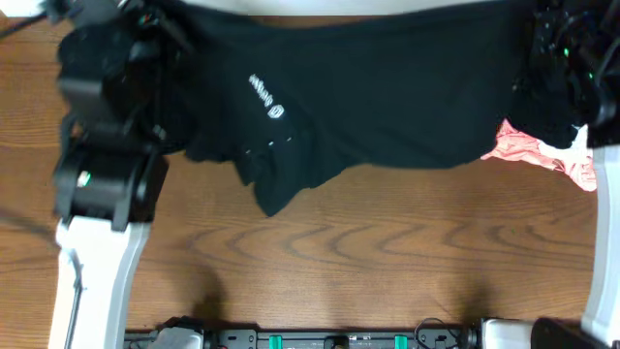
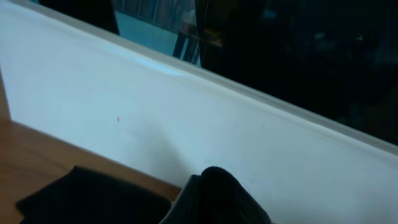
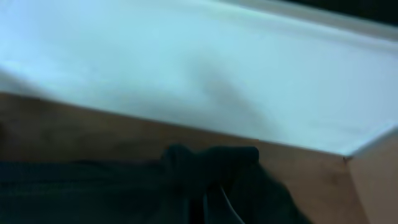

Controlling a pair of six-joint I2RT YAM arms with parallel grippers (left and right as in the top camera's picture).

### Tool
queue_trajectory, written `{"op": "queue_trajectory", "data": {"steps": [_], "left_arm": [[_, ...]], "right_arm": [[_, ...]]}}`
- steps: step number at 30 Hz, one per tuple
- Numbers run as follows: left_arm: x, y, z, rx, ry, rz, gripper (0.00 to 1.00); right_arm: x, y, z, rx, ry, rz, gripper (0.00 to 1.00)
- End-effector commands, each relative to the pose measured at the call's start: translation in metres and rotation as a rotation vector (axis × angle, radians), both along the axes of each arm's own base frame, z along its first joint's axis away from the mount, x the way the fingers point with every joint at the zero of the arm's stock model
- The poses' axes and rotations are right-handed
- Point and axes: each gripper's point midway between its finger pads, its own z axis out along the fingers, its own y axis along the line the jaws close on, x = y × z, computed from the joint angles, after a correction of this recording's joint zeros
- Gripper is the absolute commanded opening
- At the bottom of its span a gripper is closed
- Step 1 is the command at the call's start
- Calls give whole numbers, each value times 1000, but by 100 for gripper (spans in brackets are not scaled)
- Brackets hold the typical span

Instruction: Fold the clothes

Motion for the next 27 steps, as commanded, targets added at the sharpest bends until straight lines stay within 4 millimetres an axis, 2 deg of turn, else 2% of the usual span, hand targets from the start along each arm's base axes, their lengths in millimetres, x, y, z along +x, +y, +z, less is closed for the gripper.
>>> {"op": "queue_trajectory", "data": {"steps": [1,5,8,13,15,17,19,21,24,27], "left_arm": [[20,6,7,75,-41,37,6],[34,4,14,93,-79,39,6],[36,4,31,116,-123,47,6],[26,6,71,121,-222,54,6],[21,7,81,118,-239,56,6],[19,7,81,122,-218,53,6],[19,5,70,132,-164,40,6],[20,1,46,148,-66,20,6],[18,-8,-2,179,125,-34,6],[8,-11,-47,188,308,-57,6]], "right_arm": [[22,-16,-12,-31,7,-40,1],[37,-18,-15,-37,-12,-38,1],[43,-18,-4,-54,-64,-34,1],[48,-19,22,-67,-162,-35,1],[48,-19,27,-68,-178,-34,1],[47,-17,27,-63,-170,-23,1],[45,-12,18,-51,-134,1,1],[40,-8,4,-38,-73,23,1],[28,-2,-25,-13,51,50,1],[12,7,-51,24,176,93,1]]}}
